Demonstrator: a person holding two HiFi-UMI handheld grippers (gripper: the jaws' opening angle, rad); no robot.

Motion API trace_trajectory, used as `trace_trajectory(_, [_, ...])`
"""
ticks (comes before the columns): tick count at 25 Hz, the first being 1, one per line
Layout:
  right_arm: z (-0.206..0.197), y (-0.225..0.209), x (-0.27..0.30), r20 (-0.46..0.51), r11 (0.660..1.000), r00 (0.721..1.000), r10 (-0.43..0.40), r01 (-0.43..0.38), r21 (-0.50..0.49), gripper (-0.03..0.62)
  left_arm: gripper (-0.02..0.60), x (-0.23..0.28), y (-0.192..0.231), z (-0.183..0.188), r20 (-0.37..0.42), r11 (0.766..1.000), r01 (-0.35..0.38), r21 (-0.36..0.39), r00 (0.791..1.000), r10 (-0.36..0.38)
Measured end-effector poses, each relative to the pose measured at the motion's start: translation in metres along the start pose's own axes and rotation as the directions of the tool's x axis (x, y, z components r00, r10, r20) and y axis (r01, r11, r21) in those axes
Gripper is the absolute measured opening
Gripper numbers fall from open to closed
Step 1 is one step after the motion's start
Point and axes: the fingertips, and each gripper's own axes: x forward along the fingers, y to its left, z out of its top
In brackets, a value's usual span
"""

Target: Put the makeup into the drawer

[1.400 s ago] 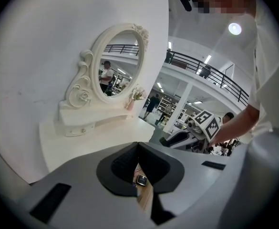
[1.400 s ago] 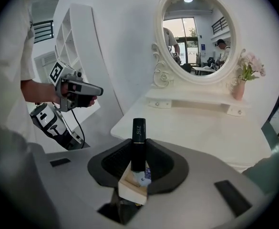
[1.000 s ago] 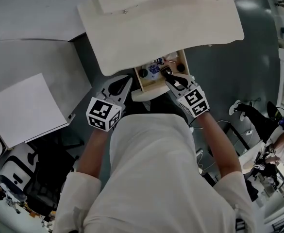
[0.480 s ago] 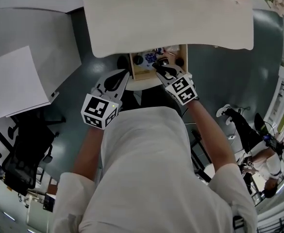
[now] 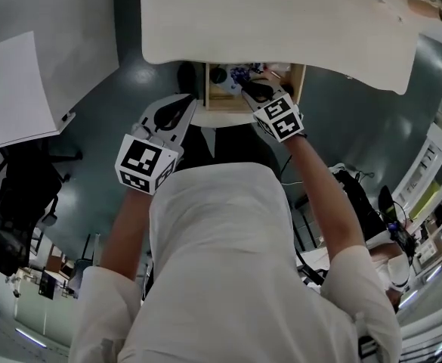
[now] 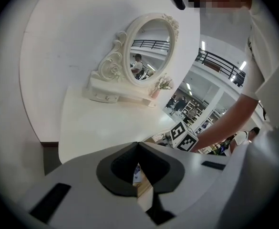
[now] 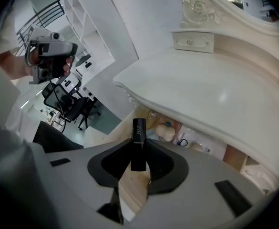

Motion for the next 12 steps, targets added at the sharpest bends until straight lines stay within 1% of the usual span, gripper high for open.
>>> trace_trajectory(5, [-0.011, -0.008, 0.024, -0.053, 1.0, 0.998, 0.024, -0.024, -0.002, 0.107, 0.017, -0.001, 0.004, -0.009, 0.01, 0.998, -0.027, -0.057, 1.0, 0.028])
trace_trajectory(9, [-0.015, -0.011, 0.049, -0.074, 1.0, 0.997, 0.027, -0.028, -0.009, 0.107, 0.017, -0.002, 0.01, -0.019, 0.016, 0.995, -0.049, -0.087, 0.999, 0.05])
trace_trajectory(12, [-0.017, -0.014, 0.062, -0.086, 1.0, 0.996, 0.019, -0.018, 0.019, 0.107, 0.017, -0.004, 0.012, -0.025, 0.018, 0.993, -0.06, -0.103, 0.998, 0.062])
